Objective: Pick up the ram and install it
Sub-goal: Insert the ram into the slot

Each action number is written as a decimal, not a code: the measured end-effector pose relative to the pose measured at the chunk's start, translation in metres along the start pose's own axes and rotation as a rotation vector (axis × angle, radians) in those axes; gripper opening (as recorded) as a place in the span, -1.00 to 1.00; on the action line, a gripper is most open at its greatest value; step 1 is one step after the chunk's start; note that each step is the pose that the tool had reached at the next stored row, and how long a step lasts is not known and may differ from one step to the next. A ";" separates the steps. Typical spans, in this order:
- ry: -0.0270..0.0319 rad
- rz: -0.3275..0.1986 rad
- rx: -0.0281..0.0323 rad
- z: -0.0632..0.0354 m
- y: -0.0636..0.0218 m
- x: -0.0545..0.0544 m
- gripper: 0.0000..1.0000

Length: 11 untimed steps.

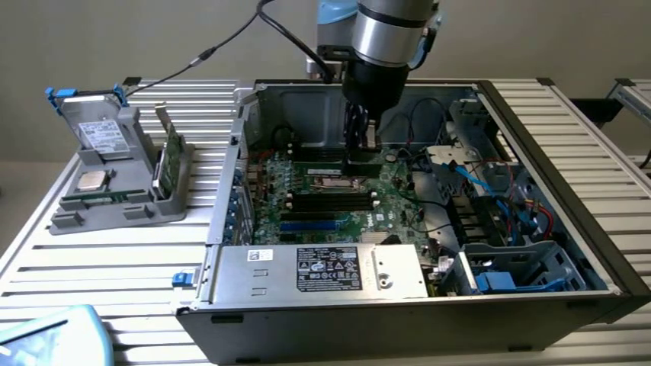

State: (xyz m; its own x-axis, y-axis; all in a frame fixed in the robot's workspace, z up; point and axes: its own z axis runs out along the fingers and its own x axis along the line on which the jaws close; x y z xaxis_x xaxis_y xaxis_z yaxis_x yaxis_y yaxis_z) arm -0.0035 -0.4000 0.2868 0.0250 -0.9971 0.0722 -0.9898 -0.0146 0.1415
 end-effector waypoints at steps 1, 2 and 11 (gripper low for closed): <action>0.0004 -0.002 0.0002 0.0016 -0.0003 -0.001 -0.73; 0.0011 -0.004 0.0005 0.0033 -0.0005 -0.002 -0.73; 0.0128 -0.046 0.0185 0.0149 -0.0016 -0.006 -0.73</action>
State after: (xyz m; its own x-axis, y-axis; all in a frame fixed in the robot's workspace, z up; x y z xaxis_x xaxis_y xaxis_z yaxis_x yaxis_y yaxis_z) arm -0.0042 -0.3956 0.2715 0.0717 -0.9943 0.0787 -0.9900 -0.0614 0.1267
